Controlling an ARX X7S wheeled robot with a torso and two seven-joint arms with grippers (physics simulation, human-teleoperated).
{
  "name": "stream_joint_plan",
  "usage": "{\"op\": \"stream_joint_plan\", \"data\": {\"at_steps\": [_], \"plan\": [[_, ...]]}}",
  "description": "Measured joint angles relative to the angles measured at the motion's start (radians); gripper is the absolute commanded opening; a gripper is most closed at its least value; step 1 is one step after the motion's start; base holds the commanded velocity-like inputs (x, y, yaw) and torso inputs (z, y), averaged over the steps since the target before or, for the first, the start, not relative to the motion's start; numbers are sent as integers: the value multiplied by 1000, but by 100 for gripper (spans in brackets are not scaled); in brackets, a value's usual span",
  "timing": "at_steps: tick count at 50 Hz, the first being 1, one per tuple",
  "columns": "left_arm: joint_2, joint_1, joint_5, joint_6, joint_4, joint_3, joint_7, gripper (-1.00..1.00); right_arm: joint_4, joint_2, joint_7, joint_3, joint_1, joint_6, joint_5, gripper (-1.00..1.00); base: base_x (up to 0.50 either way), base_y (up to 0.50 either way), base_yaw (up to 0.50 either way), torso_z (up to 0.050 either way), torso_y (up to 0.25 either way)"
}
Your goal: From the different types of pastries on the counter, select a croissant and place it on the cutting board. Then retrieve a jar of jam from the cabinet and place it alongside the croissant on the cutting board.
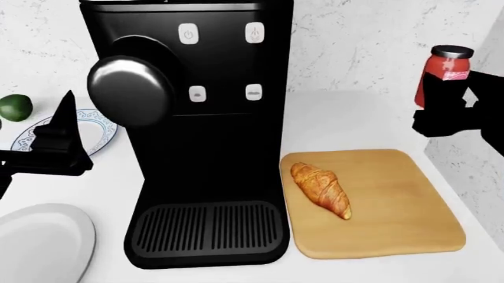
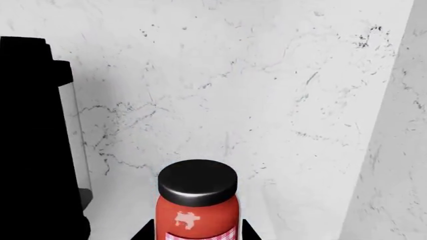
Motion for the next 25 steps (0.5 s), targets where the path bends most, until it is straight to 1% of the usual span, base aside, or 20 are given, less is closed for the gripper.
{"op": "stream_joint_plan", "data": {"at_steps": [14, 25], "plan": [[1, 4, -1, 6, 0, -2, -1, 100, -81, -31, -75, 73, -234, -116, -153, -100, 0, 0, 0, 1, 1], [2, 4, 5, 8, -3, 4, 0, 100, -125, -55, -118, 115, -384, -183, -226, -100, 0, 0, 0, 0, 1]]}}
